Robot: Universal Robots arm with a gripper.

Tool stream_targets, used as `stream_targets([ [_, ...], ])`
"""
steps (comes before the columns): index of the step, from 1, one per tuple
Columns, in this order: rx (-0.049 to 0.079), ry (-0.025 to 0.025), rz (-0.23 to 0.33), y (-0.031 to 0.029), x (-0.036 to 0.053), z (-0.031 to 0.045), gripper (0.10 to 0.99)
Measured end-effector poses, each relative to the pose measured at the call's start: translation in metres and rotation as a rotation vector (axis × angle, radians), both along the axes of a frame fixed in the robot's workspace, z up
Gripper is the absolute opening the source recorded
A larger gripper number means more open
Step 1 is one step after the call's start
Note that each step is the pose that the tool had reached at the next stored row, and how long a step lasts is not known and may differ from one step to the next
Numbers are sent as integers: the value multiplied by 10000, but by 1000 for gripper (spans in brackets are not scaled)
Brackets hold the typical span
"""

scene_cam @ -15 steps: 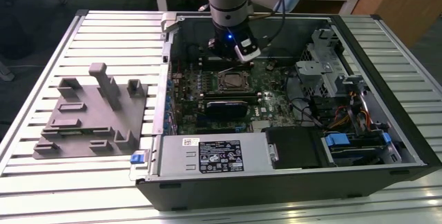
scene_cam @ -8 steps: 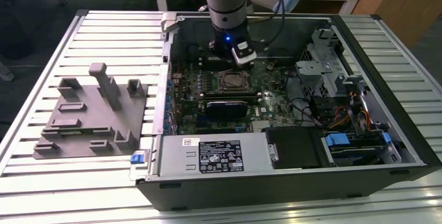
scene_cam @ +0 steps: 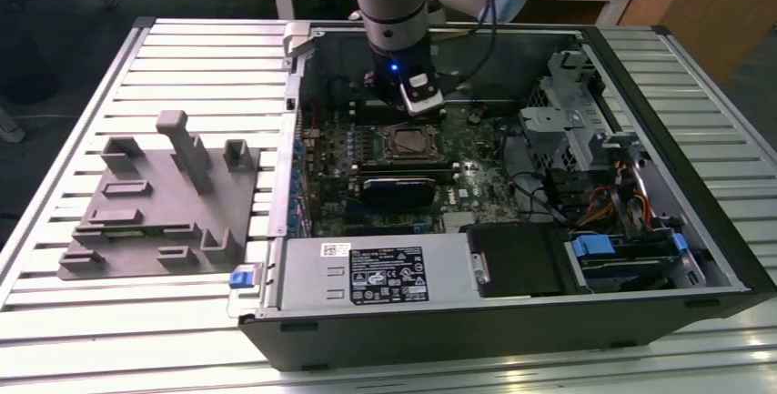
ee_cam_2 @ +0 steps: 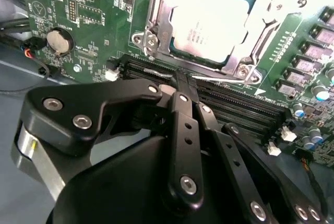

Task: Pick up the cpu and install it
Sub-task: 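Install the first cpu locking lever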

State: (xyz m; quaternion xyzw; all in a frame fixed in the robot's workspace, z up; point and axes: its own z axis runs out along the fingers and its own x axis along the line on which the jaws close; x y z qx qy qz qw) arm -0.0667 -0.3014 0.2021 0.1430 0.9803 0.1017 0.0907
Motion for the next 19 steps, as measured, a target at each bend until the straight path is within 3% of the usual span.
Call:
stream_targets([
  [19,-25,-5,-970,25,-6,-102,106],
])
